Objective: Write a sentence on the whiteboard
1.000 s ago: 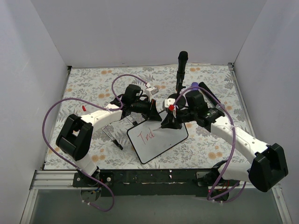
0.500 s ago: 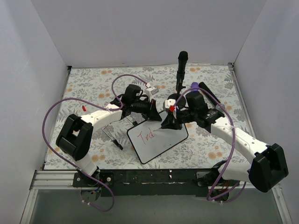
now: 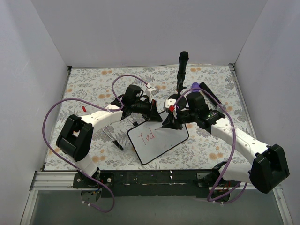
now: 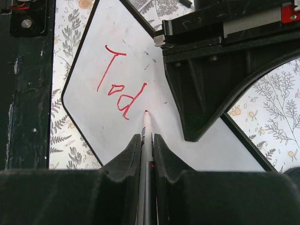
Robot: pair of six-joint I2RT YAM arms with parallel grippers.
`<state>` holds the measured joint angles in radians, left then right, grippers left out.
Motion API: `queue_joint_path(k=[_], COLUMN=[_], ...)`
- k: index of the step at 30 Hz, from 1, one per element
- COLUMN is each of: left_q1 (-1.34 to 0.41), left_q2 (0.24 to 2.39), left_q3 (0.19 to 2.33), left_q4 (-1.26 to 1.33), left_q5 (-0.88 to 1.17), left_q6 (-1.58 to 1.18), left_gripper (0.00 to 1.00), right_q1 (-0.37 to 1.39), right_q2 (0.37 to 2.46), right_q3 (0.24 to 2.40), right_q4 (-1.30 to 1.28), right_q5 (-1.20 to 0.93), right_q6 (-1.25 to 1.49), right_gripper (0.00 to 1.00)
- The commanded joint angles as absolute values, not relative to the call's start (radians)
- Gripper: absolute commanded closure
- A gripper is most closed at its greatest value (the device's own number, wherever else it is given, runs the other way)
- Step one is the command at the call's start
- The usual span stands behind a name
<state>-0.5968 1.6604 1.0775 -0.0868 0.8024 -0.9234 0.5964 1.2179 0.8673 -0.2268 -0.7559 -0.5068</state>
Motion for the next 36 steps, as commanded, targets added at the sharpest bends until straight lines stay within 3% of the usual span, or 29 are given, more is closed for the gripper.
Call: queue_joint_path(k=[1, 36], left_q1=[-0.598, -0.598], left_q2=[1.621, 1.628], left_q3=[1.072, 1.074], left_q4=[-0.066, -0.069], left_q5=[0.792, 0.793], left_q6=[-0.845, -0.839], left_gripper=[1.0, 1.0], right_q1=[0.594, 0.609], right_q2=[1.216, 1.261], right_q3=[0.861, 0.868], right_q4=[-0.179, -0.25], right_q5=[-0.73, -0.718], right_q6=[-0.488, -0.551], right_gripper=[0.99, 0.99])
